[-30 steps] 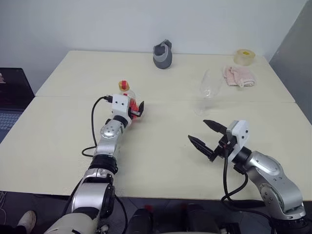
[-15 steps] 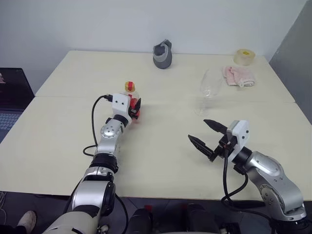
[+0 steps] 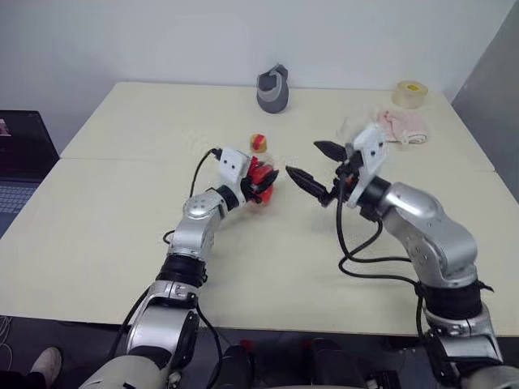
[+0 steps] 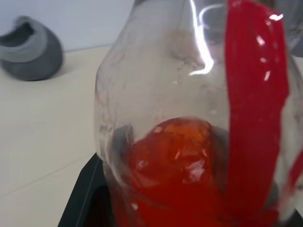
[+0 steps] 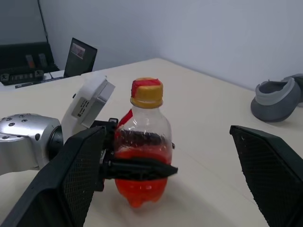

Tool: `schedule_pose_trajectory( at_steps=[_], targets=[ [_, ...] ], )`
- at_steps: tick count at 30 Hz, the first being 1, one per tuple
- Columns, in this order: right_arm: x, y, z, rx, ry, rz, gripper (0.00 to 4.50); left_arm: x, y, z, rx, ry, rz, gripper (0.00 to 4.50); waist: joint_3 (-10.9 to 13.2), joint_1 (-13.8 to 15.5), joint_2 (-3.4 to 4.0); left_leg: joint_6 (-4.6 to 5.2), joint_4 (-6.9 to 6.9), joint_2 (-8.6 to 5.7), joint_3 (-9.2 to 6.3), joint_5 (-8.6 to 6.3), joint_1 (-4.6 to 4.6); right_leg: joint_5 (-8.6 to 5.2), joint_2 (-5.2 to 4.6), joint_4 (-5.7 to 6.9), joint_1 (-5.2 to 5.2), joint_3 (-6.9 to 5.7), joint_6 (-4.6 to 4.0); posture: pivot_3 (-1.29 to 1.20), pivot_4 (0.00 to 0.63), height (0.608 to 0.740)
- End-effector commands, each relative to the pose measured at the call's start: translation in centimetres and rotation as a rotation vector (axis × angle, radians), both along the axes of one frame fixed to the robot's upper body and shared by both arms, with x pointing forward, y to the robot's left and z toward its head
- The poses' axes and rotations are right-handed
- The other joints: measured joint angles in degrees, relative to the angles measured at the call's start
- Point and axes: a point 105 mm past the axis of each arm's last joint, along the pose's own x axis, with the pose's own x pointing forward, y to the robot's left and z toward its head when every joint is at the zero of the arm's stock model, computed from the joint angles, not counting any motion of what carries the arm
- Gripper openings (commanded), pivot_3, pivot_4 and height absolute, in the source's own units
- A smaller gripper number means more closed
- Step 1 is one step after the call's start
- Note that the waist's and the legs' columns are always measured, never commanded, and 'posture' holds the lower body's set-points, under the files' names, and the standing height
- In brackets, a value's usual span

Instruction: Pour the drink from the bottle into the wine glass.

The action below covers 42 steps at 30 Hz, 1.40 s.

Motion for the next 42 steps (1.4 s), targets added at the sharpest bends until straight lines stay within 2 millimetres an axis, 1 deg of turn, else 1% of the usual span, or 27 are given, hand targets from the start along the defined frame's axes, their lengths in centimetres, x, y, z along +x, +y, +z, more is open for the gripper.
schedule_pose_trajectory(
  at_steps=[1, 4, 8, 12, 22, 29, 30, 31, 33, 34, 37, 38, 39, 42],
  targets=[
    [0.3, 0.7, 1.6, 0.017, -0.022, 0.036, 4.50, -0.4, -2.0, 3.1, -0.019, -0.073, -0.118, 1.98, 0.0, 0.0, 0.00, 0.00, 0.00, 0.00, 0.00, 0.00, -0.01, 0.00, 0.00, 0.01, -0.01, 0.01, 0.00, 0.00, 0.150, 0.740],
    [0.4, 1.1, 1.8, 0.019, -0.010, 0.065, 4.50, -1.3, -3.5, 3.1, 0.008, -0.081, -0.224, 1.98, 0.0, 0.0, 0.00, 0.01, -0.01, 0.01, 0.01, 0.00, -0.01, 0.00, 0.01, 0.01, -0.01, -0.03, 0.00, 0.00, 0.150, 0.740],
    [0.6, 1.3, 1.7, 0.024, 0.019, 0.080, 4.50, -2.2, -4.6, 2.7, 0.043, -0.089, -0.307, 1.98, 0.0, -0.1, 0.01, 0.01, -0.01, 0.00, 0.00, 0.00, -0.02, 0.00, 0.00, 0.00, -0.02, 0.01, 0.00, 0.00, 0.150, 0.740],
    [0.7, 1.6, 2.0, 0.044, 0.036, 0.087, 4.50, -2.8, -5.1, 2.3, 0.057, -0.084, -0.360, 1.98, 0.0, -0.4, 0.02, 0.03, -0.01, 0.04, -0.02, -0.02, 0.01, 0.00, 0.02, 0.06, -0.03, 0.03, 0.00, 0.00, 0.150, 0.740],
    [1.1, 1.8, 2.9, 0.102, 0.083, 0.083, 4.50, -3.1, -5.3, 1.9, 0.077, -0.079, -0.398, 1.98, 0.0, -0.5, 0.05, 0.04, -0.01, 0.03, -0.05, -0.02, -0.02, 0.00, 0.00, 0.04, -0.05, 0.02, -0.01, 0.00, 0.150, 0.740],
    [1.1, 1.9, 2.9, 0.098, 0.082, 0.086, 4.50, -3.0, -5.4, 2.2, 0.071, -0.088, -0.394, 1.98, 0.0, -0.5, 0.05, 0.08, -0.01, 0.02, -0.04, -0.04, -0.03, 0.00, 0.01, 0.06, -0.07, 0.02, 0.00, 0.00, 0.150, 0.740],
    [1.1, 1.9, 2.8, 0.097, 0.080, 0.089, 4.10, -2.9, -5.4, 2.2, 0.070, -0.089, -0.393, 1.98, 0.0, -0.5, 0.05, 0.08, -0.01, 0.02, -0.04, -0.04, -0.03, 0.00, 0.01, 0.05, -0.07, 0.02, 0.00, 0.00, 0.150, 0.740],
    [1.1, 1.9, 2.8, 0.097, 0.078, 0.091, 3.87, -2.9, -5.3, 2.3, 0.070, -0.090, -0.392, 1.98, 0.0, -0.5, 0.05, 0.08, -0.01, 0.02, -0.04, -0.04, -0.03, 0.00, 0.01, 0.05, -0.07, 0.03, 0.00, 0.00, 0.150, 0.740],
    [1.1, 1.8, 2.8, 0.103, 0.077, 0.091, 3.16, -2.9, -5.3, 2.4, 0.068, -0.093, -0.389, 1.98, 0.0, -0.5, 0.05, 0.08, -0.01, 0.02, -0.04, -0.04, -0.03, 0.00, 0.01, 0.05, -0.07, 0.03, -0.01, 0.00, 0.150, 0.740],
    [1.1, 1.8, 2.8, 0.107, 0.074, 0.089, 2.90, -2.8, -5.3, 2.5, 0.066, -0.095, -0.387, 1.98, 0.0, -0.5, 0.05, 0.08, -0.01, 0.02, -0.04, -0.04, -0.03, 0.00, 0.00, 0.05, -0.07, 0.03, 0.00, 0.00, 0.150, 0.740],
    [1.2, 1.7, 2.9, 0.115, 0.067, 0.082, 1.72, -2.8, -5.3, 2.7, 0.060, -0.099, -0.384, 1.98, 0.0, -0.5, 0.05, 0.09, -0.01, 0.03, -0.04, -0.04, -0.03, 0.00, 0.01, 0.05, -0.07, 0.02, 0.00, 0.00, 0.150, 0.740],
    [1.2, 1.6, 2.9, 0.119, 0.063, 0.074, 1.44, -2.8, -5.4, 2.8, 0.056, -0.101, -0.383, 1.98, 0.0, -0.5, 0.05, 0.09, -0.01, 0.03, -0.04, -0.04, -0.03, 0.00, 0.01, 0.05, -0.07, 0.02, 0.00, 0.00, 0.150, 0.740],
    [1.3, 1.5, 2.9, 0.122, 0.061, 0.068, 1.26, -2.8, -5.4, 2.8, 0.053, -0.102, -0.381, 1.98, 0.0, -0.5, 0.05, 0.09, -0.01, 0.02, -0.04, -0.04, -0.03, 0.00, 0.01, 0.05, -0.07, 0.02, 0.00, 0.00, 0.150, 0.740],
    [1.4, 1.4, 2.9, 0.123, 0.050, 0.058, 1.27, -3.0, -5.4, 3.1, 0.045, -0.109, -0.380, 1.86, 0.0, -0.5, 0.05, 0.10, -0.01, 0.02, -0.04, -0.05, -0.03, 0.00, 0.01, 0.05, -0.07, 0.02, 0.00, 0.00, 0.150, 0.740]
  ],
)
